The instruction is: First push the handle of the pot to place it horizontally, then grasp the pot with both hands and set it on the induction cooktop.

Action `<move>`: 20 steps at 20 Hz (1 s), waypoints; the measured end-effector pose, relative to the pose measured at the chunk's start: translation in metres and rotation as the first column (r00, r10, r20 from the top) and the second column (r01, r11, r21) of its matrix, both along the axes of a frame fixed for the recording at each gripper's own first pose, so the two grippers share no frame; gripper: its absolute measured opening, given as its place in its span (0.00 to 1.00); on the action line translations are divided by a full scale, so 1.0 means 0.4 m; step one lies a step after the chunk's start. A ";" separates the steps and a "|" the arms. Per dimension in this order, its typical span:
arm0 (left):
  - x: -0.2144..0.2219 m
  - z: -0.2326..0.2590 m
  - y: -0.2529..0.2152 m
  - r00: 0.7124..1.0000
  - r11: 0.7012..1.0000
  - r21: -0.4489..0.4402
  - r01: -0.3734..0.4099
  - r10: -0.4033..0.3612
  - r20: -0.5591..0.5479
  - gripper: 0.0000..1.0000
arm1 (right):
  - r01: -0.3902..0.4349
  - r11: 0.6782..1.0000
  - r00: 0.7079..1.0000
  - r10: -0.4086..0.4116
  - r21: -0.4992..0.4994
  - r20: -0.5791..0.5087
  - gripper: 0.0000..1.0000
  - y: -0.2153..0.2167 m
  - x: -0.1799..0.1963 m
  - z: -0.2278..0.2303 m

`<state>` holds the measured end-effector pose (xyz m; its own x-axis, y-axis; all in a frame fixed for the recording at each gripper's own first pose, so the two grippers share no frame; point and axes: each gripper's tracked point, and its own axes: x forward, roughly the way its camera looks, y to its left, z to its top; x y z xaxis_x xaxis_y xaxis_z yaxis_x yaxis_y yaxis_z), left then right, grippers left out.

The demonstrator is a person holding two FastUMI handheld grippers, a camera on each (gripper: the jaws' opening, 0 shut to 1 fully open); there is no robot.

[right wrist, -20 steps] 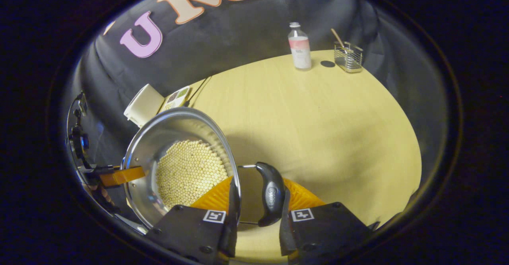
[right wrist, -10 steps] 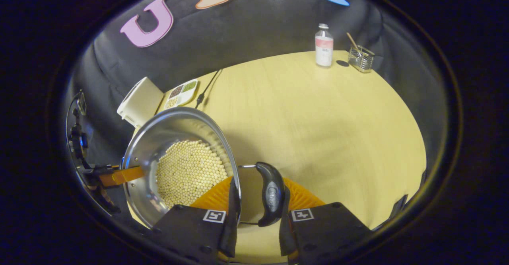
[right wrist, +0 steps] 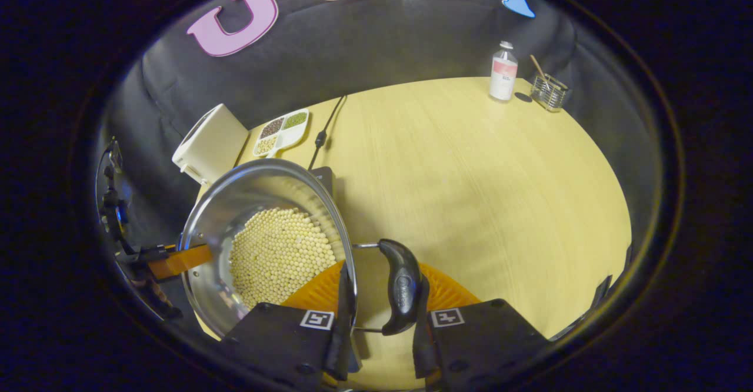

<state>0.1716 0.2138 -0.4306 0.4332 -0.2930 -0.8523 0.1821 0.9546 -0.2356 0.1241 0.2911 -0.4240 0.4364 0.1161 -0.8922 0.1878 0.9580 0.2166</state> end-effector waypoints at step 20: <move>0.038 0.034 0.114 0.986 0.988 0.151 -0.039 0.014 0.166 0.84 | 0.032 0.997 0.998 -0.036 0.071 0.058 0.64 0.079 0.051 0.046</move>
<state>0.1866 0.2593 -0.4169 0.5764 -0.1512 -0.8031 0.1803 0.9820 -0.0554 0.1445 0.3226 -0.4054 0.4930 0.1613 -0.8549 0.2048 0.9335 0.2943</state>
